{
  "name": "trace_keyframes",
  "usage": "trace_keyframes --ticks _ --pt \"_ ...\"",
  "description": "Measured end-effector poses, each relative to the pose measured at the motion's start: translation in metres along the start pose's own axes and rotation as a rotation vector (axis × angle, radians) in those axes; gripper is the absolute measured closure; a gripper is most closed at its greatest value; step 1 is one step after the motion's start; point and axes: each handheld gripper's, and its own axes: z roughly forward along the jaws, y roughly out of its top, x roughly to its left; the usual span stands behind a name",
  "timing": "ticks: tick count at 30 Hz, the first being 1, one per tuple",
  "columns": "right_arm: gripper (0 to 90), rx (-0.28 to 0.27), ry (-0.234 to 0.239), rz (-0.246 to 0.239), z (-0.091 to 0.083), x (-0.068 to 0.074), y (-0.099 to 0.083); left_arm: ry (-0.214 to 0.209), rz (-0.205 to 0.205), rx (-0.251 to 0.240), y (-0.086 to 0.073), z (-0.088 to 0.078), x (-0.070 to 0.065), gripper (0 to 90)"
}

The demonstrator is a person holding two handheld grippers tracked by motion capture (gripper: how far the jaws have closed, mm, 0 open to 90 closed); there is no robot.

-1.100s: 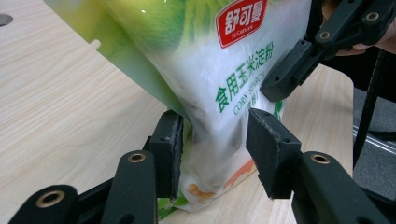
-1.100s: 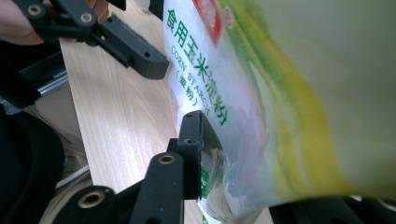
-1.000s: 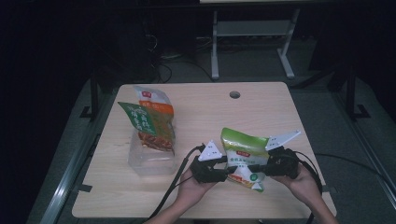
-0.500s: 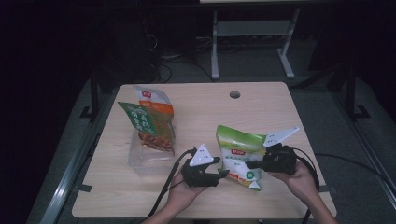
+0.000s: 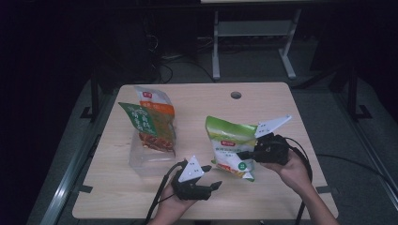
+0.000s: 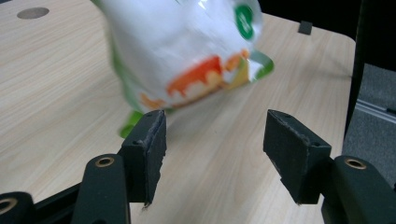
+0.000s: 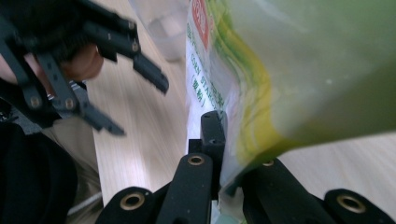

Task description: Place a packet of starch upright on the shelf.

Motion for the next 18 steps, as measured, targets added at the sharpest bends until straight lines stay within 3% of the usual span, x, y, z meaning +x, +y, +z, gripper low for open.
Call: trace_keyframes --ticks 13,16,18 --pt "89.9 -0.029 0.019 -0.082 0.004 0.011 0.051 -0.026 0.060 0.033 -0.011 0.005 -0.017 35.7" --pt "89.9 -0.039 0.039 -0.104 0.007 0.016 0.064 -0.038 0.050 0.033 -0.013 0.006 -0.020 35.6" --pt "89.9 -0.042 0.051 -0.112 0.009 0.018 0.073 -0.038 0.070 0.039 -0.014 0.005 -0.021 35.6"
